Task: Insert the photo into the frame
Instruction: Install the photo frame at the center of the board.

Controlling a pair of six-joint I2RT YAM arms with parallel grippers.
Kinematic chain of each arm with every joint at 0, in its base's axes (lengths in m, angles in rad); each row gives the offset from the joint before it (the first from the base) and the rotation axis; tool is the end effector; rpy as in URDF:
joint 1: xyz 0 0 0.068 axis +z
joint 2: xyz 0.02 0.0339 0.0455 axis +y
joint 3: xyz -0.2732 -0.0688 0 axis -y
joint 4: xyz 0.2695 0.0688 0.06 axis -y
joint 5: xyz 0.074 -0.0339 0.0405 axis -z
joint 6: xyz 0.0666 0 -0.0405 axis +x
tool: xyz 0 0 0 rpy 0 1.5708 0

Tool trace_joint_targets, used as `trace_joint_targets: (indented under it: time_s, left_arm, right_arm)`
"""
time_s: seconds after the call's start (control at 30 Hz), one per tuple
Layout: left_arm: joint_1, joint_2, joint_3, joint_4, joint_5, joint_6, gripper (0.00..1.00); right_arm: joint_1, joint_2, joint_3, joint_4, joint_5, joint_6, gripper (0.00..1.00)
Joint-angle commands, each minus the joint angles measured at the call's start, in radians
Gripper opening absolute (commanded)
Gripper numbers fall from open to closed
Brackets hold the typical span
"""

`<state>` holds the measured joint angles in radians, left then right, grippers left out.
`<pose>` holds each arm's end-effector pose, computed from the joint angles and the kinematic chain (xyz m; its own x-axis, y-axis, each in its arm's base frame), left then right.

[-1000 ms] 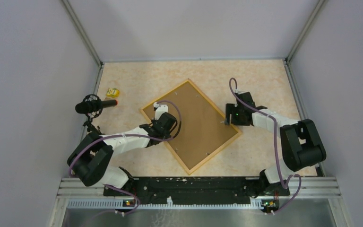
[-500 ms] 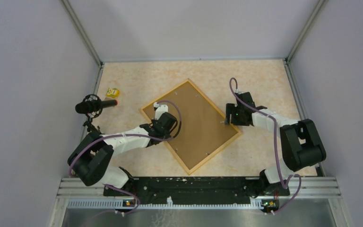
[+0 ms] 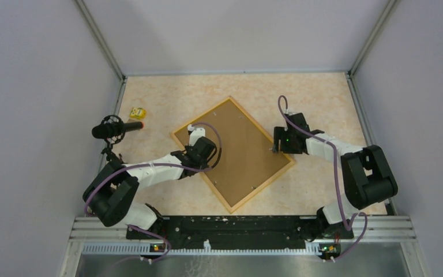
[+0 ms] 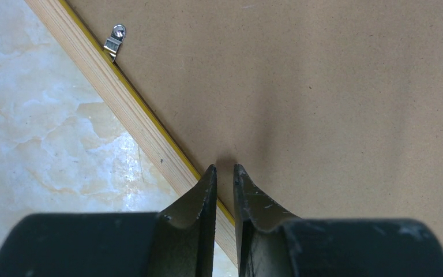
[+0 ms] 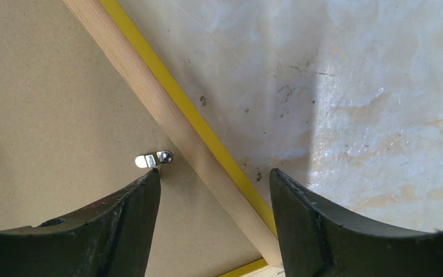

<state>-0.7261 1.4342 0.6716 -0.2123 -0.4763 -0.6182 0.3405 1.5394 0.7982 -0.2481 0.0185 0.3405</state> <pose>0.2400 -0.1723 0.1311 -0.7348 -0.0364 -0.6773 -0.0346 0.9993 -0.0160 0.3095 0.1084 0.1314 -0.8508 0.0528 -0.5229 -0.0427 0.9847 0.1689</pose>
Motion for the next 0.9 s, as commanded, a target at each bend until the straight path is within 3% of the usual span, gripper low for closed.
trace_joint_targets:
  time_s: [0.0,0.27,0.53,0.87]
  left_arm:
    - [0.006,0.033,-0.012,-0.073,0.022,-0.002,0.21]
    - [0.006,0.037,-0.01,-0.072,0.021,-0.001,0.21]
    - [0.006,0.036,-0.011,-0.072,0.02,-0.003,0.21]
    - [0.006,0.029,-0.014,-0.072,0.018,-0.004,0.22]
  right_arm:
    - [0.011,0.031,-0.007,0.036,0.005,0.022,0.67]
    - [0.014,0.054,-0.032,0.094,0.021,0.07,0.66]
    - [0.041,0.101,-0.024,0.078,0.097,0.142,0.52]
    - [0.075,0.124,-0.033,0.014,0.283,0.248,0.47]
